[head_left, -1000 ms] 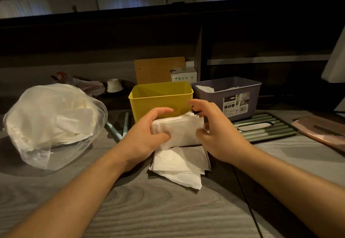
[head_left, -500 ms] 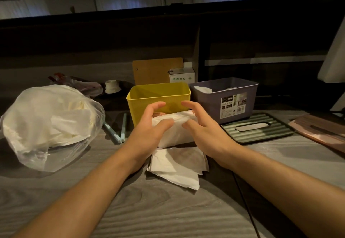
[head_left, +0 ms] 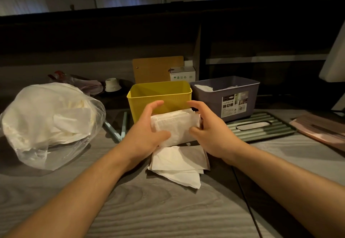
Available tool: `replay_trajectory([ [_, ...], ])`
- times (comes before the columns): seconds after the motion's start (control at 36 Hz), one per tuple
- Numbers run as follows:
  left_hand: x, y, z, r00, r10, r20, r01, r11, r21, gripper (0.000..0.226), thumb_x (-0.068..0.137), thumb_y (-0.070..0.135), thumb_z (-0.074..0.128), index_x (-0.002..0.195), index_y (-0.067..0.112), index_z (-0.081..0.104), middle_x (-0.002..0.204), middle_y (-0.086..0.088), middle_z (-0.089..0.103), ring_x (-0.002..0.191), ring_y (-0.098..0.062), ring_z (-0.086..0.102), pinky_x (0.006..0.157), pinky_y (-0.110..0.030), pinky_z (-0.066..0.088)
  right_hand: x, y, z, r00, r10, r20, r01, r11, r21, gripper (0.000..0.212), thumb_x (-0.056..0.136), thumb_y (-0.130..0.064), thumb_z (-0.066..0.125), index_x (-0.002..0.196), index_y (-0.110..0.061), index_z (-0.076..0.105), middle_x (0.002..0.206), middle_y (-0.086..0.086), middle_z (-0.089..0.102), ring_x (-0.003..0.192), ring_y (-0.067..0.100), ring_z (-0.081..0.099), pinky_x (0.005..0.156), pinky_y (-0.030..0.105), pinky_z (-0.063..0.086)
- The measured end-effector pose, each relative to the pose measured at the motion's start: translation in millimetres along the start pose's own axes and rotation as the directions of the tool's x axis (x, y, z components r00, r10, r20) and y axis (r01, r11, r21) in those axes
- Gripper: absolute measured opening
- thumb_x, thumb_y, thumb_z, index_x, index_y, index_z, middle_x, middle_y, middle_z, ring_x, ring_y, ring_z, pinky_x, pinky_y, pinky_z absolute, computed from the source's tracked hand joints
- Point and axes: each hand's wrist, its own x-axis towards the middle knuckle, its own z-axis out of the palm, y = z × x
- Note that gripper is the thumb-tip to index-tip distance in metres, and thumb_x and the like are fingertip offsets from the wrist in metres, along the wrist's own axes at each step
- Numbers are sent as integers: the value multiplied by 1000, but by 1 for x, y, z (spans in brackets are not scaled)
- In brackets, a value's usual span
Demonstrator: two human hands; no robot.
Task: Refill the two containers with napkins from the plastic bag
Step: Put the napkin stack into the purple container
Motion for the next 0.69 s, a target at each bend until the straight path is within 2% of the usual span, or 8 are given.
replay_trajectory([
  [0.06, 2, -2, 1, 999, 3, -40, -3, 1000, -10, 76, 91, -2, 67, 141, 47, 40, 133, -4, 58, 108, -26, 67, 80, -42, 63, 1, -1, -4, 998, -36, -58, 29, 992, -126, 63, 93, -7, 63, 145, -33, 38, 137, -7, 47, 109, 5, 51, 92, 21, 50],
  [0.14, 2, -3, 0, 997, 22, -75, -24, 999, -28, 68, 90, -5, 65, 138, 41, 48, 130, -6, 62, 105, -24, 69, 81, -44, 62, -3, -8, -14, 977, -181, -114, 131, 927, -352, 37, 94, -15, 65, 125, -31, 53, 114, -12, 50, 88, 3, 51, 80, 19, 48],
  [0.22, 2, -4, -4, 996, 12, -89, -16, 999, -45, 66, 90, -6, 65, 138, 36, 49, 128, -3, 62, 107, -21, 68, 81, -40, 63, -12, -17, -20, 974, -220, 52, 221, 873, -434, 13, 94, -30, 66, 107, -31, 65, 97, -18, 55, 85, 4, 55, 73, 17, 48],
  [0.31, 2, -4, -6, 997, -5, -73, 1, 998, -64, 65, 91, -6, 63, 138, 36, 49, 130, -2, 61, 110, -21, 67, 81, -39, 63, -16, -17, -16, 957, -74, 280, 219, 818, -533, 35, 87, -56, 65, 114, -34, 68, 110, -16, 56, 97, 4, 54, 82, 21, 49],
  [0.39, 1, -3, -4, 998, -2, -69, -2, 999, -52, 64, 92, -5, 63, 138, 38, 48, 129, 3, 60, 110, -18, 66, 82, -37, 63, -14, -13, -12, 930, 73, 360, 154, 812, -563, 57, 79, -68, 67, 127, -37, 62, 124, -13, 54, 111, 10, 51, 95, 35, 50],
  [0.53, 0, -4, -4, 998, -2, -70, -3, 998, -63, 65, 91, -6, 64, 138, 36, 50, 122, -4, 64, 96, -17, 70, 69, -30, 61, -18, -18, -12, 930, 122, 346, 58, 883, -466, 37, 79, -56, 76, 105, -35, 59, 100, -16, 60, 89, 5, 58, 73, 28, 50],
  [0.61, 0, -3, -4, 998, -17, -58, 12, 996, -86, 64, 89, -4, 66, 137, 37, 51, 123, -3, 64, 101, -20, 70, 69, -29, 60, -20, -20, -10, 938, 82, 336, 62, 917, -394, 33, 85, -44, 75, 113, -35, 60, 110, -16, 59, 101, 9, 58, 86, 29, 52],
  [0.69, -1, -1, -3, 998, -19, -63, 12, 994, -111, 58, 92, -2, 66, 134, 36, 54, 125, -3, 64, 103, -21, 70, 69, -31, 61, -18, -19, -13, 954, 24, 299, 73, 948, -309, 21, 89, -31, 74, 103, -33, 58, 97, -16, 58, 88, 5, 57, 74, 22, 50],
])
